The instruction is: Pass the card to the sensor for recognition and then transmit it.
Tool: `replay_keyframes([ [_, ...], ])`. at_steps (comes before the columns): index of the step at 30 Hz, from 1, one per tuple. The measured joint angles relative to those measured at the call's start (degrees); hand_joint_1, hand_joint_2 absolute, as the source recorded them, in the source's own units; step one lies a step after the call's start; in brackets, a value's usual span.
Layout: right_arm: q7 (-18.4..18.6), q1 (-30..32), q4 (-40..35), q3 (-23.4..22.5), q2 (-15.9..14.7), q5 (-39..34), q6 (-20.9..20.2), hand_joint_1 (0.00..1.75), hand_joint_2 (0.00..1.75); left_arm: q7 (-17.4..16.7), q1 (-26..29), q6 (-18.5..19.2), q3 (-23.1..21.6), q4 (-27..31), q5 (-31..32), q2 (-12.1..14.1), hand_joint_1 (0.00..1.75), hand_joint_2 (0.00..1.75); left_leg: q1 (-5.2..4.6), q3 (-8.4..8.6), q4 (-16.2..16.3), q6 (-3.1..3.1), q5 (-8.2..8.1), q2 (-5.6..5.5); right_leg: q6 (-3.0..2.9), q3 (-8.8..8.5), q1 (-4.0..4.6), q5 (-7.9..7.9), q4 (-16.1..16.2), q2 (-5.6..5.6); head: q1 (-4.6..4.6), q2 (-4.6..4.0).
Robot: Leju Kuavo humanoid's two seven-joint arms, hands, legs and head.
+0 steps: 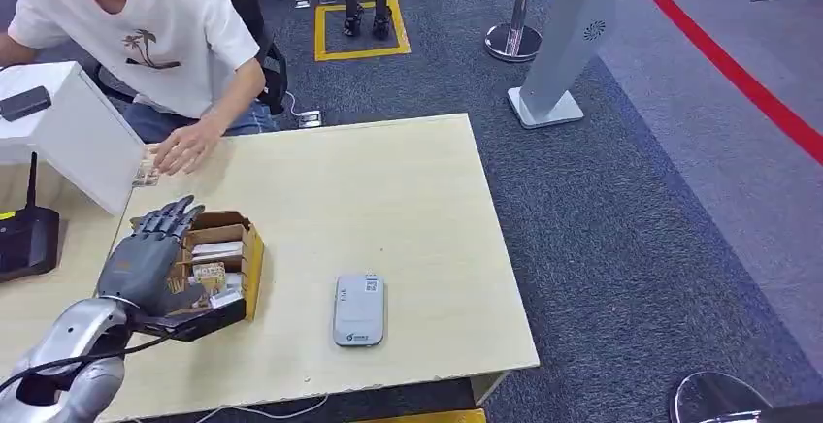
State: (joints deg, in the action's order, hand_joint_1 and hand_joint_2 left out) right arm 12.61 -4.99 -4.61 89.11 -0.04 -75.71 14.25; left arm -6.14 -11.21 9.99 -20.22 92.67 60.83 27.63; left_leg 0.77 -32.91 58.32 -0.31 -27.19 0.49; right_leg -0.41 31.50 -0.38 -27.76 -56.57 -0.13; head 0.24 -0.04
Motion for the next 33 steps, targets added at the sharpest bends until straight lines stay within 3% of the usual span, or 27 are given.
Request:
replay_keyframes([
  [7, 0.02, 0.03, 0.0, 0.0, 0.0, 0.09, 0.07, 0.0, 1.75, -0.07, 0.06, -1.03, -0.07, 0.11, -0.74, 0.17, 0.0, 1.75, 0.0, 0.0, 0.0, 0.0, 0.0, 0.0, 0.0, 0.0, 0.0, 0.0, 0.0, 0.0, 0.0, 0.0],
  [12, -0.04, 0.04, 0.0, 0.0, 0.0, -0.42, 0.09, 0.0, 1.75, 2.84, 0.13, -3.31, -0.07, 2.15, -6.46, -0.59, 0.0, 1.75, -0.02, 0.0, 0.0, 0.0, 0.0, -0.01, 0.0, 0.0, 0.0, 0.0, 0.01, 0.0, 0.0, 0.0],
  [21, -1.2, 0.23, 0.0, 0.0, 0.53, -1.31, 0.48, 0.0, 1.75, 7.32, 6.0, -20.67, -0.06, 12.06, -2.05, -8.78, 0.0, 1.75, -0.07, 0.0, 0.0, 0.06, -0.05, 0.02, 0.02, 0.0, -0.05, -0.01, 0.03, 0.01, 0.0, 0.0],
  [26, -1.86, 0.32, 0.0, 0.0, 0.79, -1.95, 0.7, 0.0, 1.75, 8.89, 10.1, -24.0, -0.07, 15.06, -2.69, -12.09, 0.0, 1.75, -0.05, 0.0, 0.0, 0.05, -0.06, 0.02, 0.03, 0.0, -0.05, -0.02, 0.03, 0.01, 0.0, 0.0],
  [33, -1.62, 0.44, 0.0, 0.0, 0.79, -2.1, 0.76, 0.0, 1.75, 9.35, 14.07, -24.35, -0.04, 16.76, -4.02, -13.46, 0.0, 1.75, -0.04, 0.0, 0.0, 0.05, -0.05, 0.01, 0.03, 0.0, -0.04, -0.02, 0.02, 0.0, 0.0, 0.0],
])
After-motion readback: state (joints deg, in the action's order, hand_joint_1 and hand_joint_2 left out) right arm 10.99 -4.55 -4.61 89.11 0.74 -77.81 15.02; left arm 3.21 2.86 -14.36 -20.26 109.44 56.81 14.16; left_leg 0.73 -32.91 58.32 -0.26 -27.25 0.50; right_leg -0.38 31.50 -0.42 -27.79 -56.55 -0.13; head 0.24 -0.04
